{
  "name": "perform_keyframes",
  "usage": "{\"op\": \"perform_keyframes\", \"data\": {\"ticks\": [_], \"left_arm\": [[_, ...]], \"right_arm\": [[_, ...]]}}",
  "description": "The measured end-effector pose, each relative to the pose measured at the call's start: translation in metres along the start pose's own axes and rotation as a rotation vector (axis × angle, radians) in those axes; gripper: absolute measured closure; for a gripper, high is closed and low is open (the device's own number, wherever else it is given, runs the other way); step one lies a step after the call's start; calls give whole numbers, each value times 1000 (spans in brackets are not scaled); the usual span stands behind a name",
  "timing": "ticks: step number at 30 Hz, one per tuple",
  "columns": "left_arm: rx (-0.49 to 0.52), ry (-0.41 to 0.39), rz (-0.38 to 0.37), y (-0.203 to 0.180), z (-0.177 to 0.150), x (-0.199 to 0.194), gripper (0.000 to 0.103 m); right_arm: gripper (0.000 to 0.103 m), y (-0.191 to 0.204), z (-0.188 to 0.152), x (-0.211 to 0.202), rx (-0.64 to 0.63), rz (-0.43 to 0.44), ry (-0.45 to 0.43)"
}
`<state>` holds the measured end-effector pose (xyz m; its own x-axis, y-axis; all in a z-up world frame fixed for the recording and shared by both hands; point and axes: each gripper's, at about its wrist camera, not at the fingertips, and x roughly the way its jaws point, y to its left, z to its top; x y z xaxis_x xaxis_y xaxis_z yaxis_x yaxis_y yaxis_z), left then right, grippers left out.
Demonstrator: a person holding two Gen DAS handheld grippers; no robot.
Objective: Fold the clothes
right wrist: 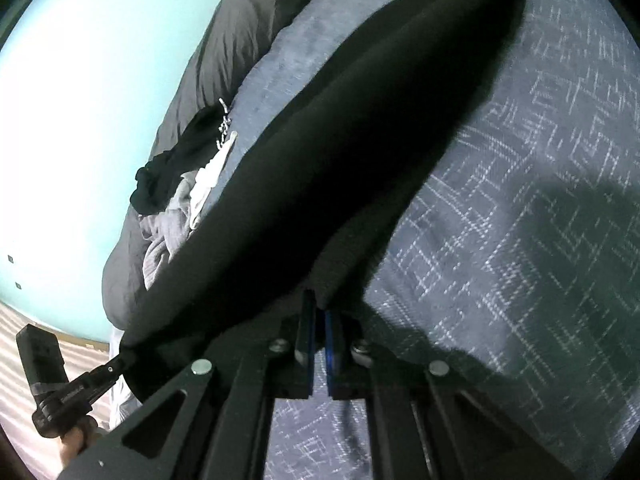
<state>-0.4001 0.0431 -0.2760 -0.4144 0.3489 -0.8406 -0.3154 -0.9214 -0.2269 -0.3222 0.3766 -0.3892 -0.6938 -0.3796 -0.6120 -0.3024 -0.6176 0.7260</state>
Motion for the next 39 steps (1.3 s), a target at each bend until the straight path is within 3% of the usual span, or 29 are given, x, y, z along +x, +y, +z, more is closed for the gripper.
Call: {"op": "perform_keyframes", "data": {"ticks": [5, 8, 12, 14, 16, 17, 23, 30, 39], "left_arm": [[9, 17, -40, -1, -9, 3, 97], [5, 15, -66, -1, -16, -2, 96], [2, -9, -76, 2, -31, -21, 78], [-24, -30, -84, 12, -41, -32, 74], [-56, -45, -83, 25, -51, -40, 73], [-70, -51, -79, 32, -57, -43, 73], [-179, -88, -13, 92, -81, -64, 72], [-320, -130, 129, 172, -104, -85, 71], [-346, -151, 172, 196, -104, -78, 71]], "right_arm": [[95, 15, -1, -18, -61, -55, -38], [95, 17, 0, -29, -73, -31, -46], [95, 20, 0, -28, -55, 50, 1], [95, 28, -5, -23, -60, 91, 29], [86, 37, -10, -17, -72, 124, 64], [77, 41, -14, -11, -72, 130, 86], [74, 61, -48, 15, -43, 135, 180], [74, 90, -77, 38, -30, 152, 228], [66, 101, -91, 66, 85, 121, 222]]}}
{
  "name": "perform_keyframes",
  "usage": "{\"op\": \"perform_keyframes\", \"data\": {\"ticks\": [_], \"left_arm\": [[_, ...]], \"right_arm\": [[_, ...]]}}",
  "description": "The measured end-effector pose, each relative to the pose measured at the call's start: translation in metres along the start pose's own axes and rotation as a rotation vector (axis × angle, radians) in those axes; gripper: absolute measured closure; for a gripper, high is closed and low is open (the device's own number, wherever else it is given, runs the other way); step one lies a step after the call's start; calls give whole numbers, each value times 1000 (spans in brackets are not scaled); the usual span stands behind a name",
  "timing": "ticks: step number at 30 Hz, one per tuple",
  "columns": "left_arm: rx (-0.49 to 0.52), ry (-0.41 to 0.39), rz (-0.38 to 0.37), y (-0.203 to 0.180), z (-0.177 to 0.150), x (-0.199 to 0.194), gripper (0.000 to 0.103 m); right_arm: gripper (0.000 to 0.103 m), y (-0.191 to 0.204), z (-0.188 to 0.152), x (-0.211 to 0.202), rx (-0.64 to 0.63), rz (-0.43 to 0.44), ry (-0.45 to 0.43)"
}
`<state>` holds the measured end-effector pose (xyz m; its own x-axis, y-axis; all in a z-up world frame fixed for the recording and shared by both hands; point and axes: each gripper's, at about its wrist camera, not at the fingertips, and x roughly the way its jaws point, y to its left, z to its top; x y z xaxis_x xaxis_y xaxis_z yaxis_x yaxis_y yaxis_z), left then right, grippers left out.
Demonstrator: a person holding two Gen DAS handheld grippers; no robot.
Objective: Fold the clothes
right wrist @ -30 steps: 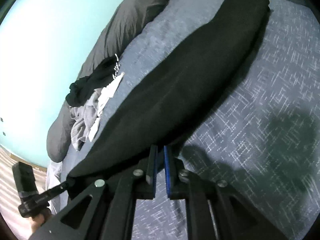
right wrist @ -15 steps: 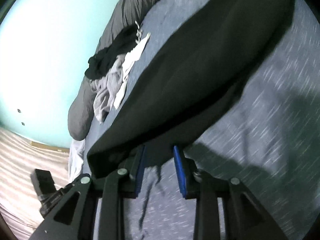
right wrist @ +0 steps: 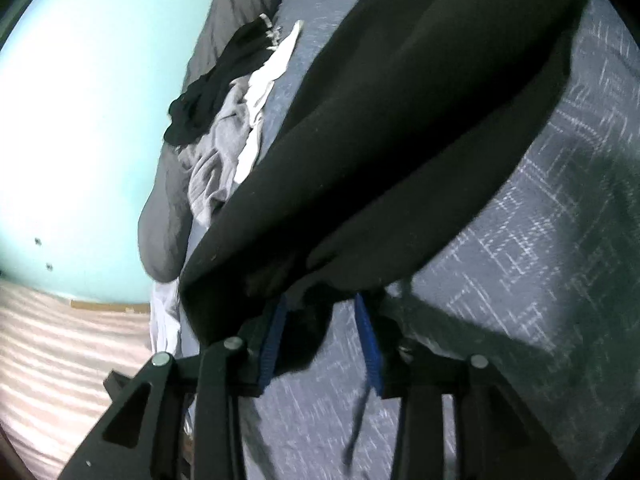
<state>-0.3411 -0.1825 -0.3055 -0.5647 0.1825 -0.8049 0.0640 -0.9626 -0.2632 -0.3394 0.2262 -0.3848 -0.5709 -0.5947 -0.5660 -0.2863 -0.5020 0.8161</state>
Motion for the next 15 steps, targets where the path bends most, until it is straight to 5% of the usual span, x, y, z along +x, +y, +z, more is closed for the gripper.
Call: {"op": "perform_keyframes", "data": {"ticks": [2, 5, 15], "left_arm": [[12, 6, 14, 0, 2, 6, 71], [18, 17, 19, 0, 2, 8, 71], [5, 47, 19, 6, 0, 17, 71]], "right_arm": [[67, -2, 3, 5, 17, -13, -7], [99, -7, 6, 5, 13, -41, -18], [100, -32, 5, -22, -37, -5, 4]]}}
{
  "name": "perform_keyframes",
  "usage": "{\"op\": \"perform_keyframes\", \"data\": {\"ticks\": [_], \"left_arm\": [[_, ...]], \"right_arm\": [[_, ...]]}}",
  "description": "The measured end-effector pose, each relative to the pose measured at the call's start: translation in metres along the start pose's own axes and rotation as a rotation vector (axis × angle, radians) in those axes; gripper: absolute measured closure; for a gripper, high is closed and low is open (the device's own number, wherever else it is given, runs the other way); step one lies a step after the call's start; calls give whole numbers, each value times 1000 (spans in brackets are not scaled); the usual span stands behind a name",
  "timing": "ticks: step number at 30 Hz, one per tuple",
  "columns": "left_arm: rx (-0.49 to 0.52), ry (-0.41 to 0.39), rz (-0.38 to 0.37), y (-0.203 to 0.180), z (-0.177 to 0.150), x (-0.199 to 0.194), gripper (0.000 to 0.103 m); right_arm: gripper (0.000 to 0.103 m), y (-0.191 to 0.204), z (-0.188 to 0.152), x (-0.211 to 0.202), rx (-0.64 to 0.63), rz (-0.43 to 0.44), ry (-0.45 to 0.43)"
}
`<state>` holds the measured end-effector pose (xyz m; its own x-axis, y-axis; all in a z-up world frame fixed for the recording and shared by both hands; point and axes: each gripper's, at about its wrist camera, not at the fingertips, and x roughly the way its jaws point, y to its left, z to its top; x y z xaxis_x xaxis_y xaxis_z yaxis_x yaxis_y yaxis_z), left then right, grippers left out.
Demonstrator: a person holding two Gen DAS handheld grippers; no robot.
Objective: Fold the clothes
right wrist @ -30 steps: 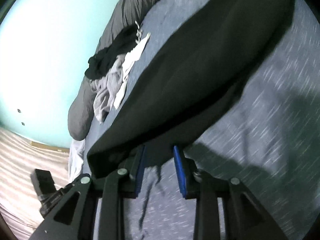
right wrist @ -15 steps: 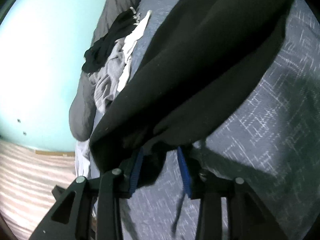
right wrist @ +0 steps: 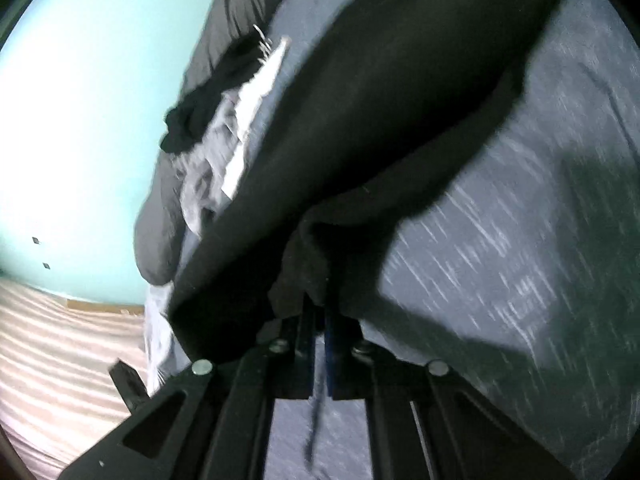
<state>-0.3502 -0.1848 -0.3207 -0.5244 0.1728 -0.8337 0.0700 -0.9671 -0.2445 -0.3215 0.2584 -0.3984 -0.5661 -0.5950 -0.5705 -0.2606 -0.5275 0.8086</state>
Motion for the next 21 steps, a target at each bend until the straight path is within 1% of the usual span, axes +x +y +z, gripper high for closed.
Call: {"op": "perform_keyframes", "data": {"ticks": [3, 6, 8, 11, 12, 13, 14, 15, 18, 21], "left_arm": [[-7, 8, -2, 2, 0, 0, 71], [1, 12, -1, 1, -1, -2, 71], [-2, 13, -3, 1, 0, -2, 71], [1, 13, 1, 1, -1, -2, 71], [5, 13, 4, 1, -1, -2, 71], [5, 13, 4, 1, -1, -2, 71], [4, 13, 4, 1, -1, -2, 71], [1, 14, 3, 1, -1, -2, 71], [-2, 16, 3, 1, 0, -1, 71], [2, 18, 8, -1, 0, -1, 71]], "right_arm": [[100, -10, -3, 5, 8, 9, 5], [100, -16, -4, 7, 24, 60, 30], [96, -15, 0, -1, 10, 67, 8], [96, -16, 7, -15, -5, 66, -38], [94, -17, 10, -19, -8, 61, -58], [88, -18, 13, -24, -11, 56, -78], [71, -19, 16, -29, -14, 52, -98], [65, -21, 18, -33, -8, 49, -112], [65, -32, 26, -33, 59, 49, -120], [65, -39, 28, -29, 103, 73, -113]]}}
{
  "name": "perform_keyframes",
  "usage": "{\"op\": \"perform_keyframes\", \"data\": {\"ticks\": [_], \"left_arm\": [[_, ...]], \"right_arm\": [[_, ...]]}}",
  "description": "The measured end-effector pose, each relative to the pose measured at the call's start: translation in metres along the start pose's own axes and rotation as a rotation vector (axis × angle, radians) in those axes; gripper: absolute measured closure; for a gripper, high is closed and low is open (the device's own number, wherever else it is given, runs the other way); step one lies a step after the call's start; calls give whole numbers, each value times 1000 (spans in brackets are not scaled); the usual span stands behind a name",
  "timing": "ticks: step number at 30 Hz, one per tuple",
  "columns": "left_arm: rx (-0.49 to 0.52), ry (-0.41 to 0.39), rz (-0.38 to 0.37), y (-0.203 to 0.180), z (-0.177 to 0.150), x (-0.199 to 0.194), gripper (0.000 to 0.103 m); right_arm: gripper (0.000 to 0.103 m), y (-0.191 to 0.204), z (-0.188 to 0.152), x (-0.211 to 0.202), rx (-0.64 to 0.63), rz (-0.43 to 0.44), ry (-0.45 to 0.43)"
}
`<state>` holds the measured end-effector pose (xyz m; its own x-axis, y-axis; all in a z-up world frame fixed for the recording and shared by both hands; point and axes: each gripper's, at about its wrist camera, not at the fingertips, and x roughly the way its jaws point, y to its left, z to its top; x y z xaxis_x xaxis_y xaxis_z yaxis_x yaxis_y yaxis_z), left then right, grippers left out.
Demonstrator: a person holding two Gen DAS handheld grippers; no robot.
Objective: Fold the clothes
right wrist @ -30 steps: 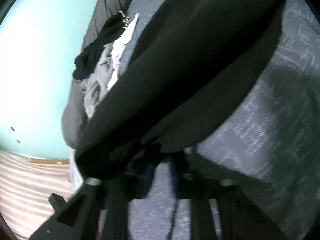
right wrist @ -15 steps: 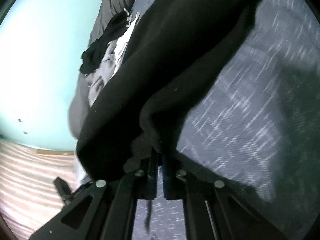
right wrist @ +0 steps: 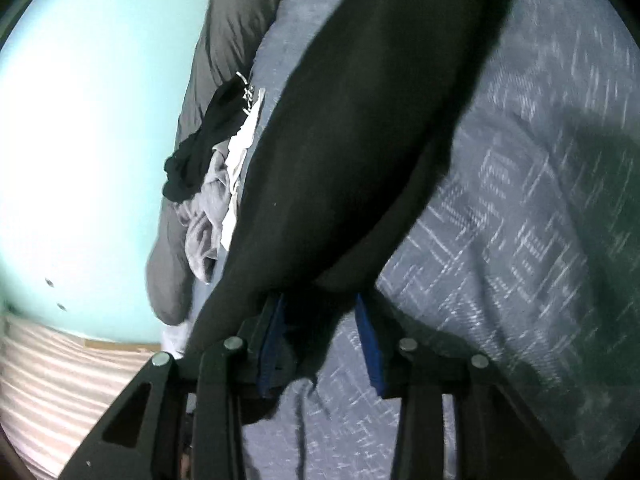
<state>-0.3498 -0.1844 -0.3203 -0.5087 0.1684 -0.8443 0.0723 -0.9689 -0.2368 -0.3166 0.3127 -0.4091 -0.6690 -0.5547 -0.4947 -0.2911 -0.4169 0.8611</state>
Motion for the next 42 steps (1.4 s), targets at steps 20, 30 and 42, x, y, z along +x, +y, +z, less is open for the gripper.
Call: {"op": "perform_keyframes", "data": {"ticks": [20, 30, 42], "left_arm": [[-9, -11, -5, 7, 0, -10, 71], [0, -30, -3, 6, -11, -24, 71], [-6, -43, -31, 6, -14, -32, 71]], "right_arm": [[96, 8, 6, -3, -101, -52, 21], [67, 50, -43, 12, -228, -17, 133], [68, 67, -80, 78, -317, -65, 181]]}}
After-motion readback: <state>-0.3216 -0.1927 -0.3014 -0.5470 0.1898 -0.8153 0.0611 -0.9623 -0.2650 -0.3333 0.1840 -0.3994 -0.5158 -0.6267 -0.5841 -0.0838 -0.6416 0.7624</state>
